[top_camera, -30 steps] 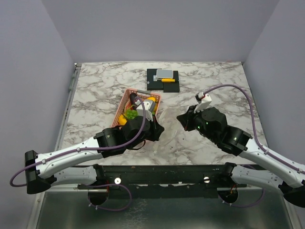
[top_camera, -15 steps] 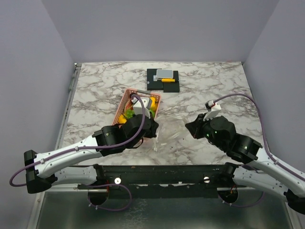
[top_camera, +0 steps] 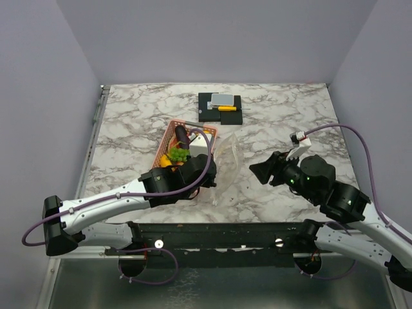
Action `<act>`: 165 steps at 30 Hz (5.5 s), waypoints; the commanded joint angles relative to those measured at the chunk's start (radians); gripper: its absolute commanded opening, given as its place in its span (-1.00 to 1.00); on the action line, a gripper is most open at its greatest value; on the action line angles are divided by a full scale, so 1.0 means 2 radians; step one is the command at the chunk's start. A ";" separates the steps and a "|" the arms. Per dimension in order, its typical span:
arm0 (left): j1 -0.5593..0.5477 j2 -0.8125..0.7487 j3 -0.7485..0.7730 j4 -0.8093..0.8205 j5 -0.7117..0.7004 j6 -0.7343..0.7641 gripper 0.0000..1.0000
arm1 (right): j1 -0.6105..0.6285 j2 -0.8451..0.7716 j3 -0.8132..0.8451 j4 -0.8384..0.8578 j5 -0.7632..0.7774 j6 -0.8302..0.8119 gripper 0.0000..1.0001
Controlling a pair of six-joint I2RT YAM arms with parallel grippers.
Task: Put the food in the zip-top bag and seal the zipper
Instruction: Open the zipper of the food storage bag.
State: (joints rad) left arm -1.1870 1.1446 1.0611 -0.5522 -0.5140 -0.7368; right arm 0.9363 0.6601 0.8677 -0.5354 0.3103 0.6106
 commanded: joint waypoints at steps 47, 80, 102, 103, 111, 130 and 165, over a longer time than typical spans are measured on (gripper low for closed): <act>-0.005 -0.006 -0.012 0.017 -0.083 -0.072 -1.00 | 0.113 0.320 0.248 -0.144 0.192 0.049 0.05; -0.003 0.034 0.040 0.019 -0.087 -0.027 -0.03 | 0.136 0.296 0.207 -0.133 0.209 0.057 -0.99; -0.003 0.054 0.140 -0.090 -0.083 0.014 -1.00 | 0.136 0.241 0.166 -0.202 0.274 0.092 -0.99; -0.003 0.052 0.148 -0.097 -0.083 0.017 -1.00 | 0.136 0.238 0.161 -0.210 0.276 0.099 -0.99; -0.003 0.061 0.210 -0.183 -0.103 0.045 -1.00 | 0.137 0.199 0.115 -0.236 0.285 0.124 -0.99; -0.004 0.094 0.300 -0.361 -0.216 0.046 -1.00 | 0.136 0.173 0.152 -0.255 0.275 0.107 -0.99; -0.003 0.039 0.362 -0.361 -0.378 0.059 -1.00 | 0.121 0.427 0.412 -0.001 0.169 -0.095 -0.56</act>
State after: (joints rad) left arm -1.1973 1.2186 1.7618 -1.2140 -1.1542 -0.6056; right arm 1.1965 1.4593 1.6188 -0.6044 0.7010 0.4633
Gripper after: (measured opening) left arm 0.008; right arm 0.168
